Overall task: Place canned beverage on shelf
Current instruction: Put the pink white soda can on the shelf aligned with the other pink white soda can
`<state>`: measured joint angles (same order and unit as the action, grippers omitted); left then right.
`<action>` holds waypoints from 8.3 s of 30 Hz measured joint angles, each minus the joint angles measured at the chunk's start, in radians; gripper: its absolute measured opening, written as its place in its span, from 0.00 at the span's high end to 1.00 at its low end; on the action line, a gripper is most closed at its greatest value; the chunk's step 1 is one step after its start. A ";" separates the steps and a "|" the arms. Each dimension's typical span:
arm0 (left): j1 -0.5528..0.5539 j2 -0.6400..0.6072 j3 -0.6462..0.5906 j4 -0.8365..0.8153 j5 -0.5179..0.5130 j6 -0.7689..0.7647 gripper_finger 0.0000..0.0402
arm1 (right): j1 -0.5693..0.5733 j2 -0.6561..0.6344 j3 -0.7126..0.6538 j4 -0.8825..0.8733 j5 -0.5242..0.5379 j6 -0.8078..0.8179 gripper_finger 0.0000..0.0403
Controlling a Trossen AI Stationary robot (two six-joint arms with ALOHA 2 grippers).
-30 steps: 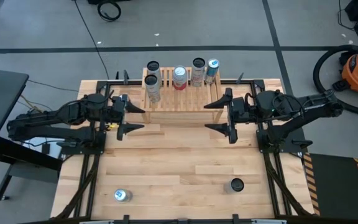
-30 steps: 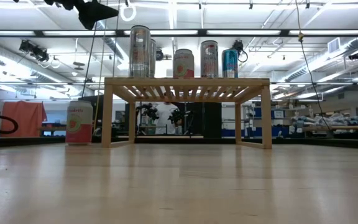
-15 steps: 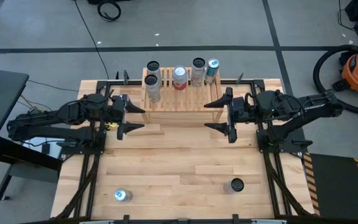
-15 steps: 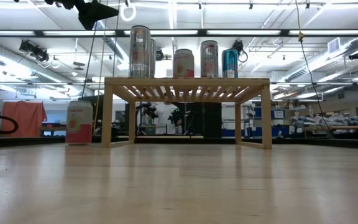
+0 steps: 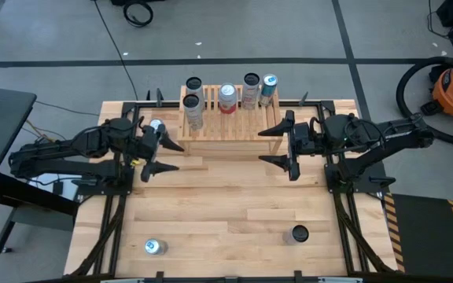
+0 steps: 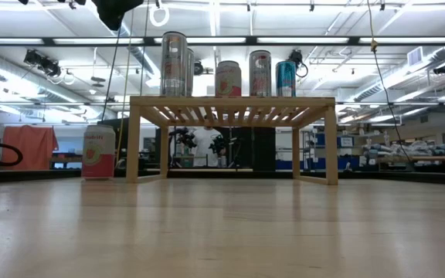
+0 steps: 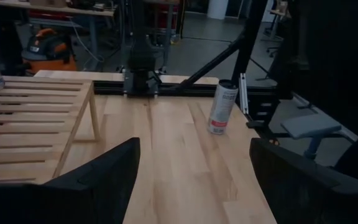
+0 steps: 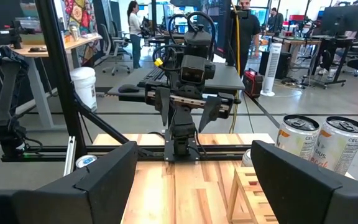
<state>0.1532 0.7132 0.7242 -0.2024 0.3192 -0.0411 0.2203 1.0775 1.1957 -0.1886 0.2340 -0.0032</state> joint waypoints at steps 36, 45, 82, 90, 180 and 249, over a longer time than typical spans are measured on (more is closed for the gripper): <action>0.006 0.118 0.001 0.069 0.144 -0.005 0.22 | 0.000 0.000 0.000 0.000 0.000 0.010 0.19; 0.006 0.118 0.001 0.075 0.145 -0.026 0.22 | 0.000 0.000 0.000 -0.001 0.000 0.008 0.19; 0.251 0.111 0.233 -0.551 -0.136 0.152 0.22 | 0.000 0.000 0.000 -0.024 -0.029 0.008 0.20; 0.335 0.111 0.233 -0.618 -0.224 0.190 0.22 | 0.000 0.000 0.000 -0.027 -0.029 -0.004 0.20; 0.754 0.615 0.233 -0.709 -0.348 -0.003 0.22 | 0.000 0.000 0.000 -0.053 -0.045 0.011 0.20; 0.752 0.615 0.233 -0.733 -0.342 -0.058 0.22 | 0.000 0.000 0.000 -0.053 -0.046 0.010 0.20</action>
<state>0.9051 1.3277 0.9576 -0.9355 -0.0228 -0.0988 0.2205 1.0779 1.1955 -0.2417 0.1883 0.0071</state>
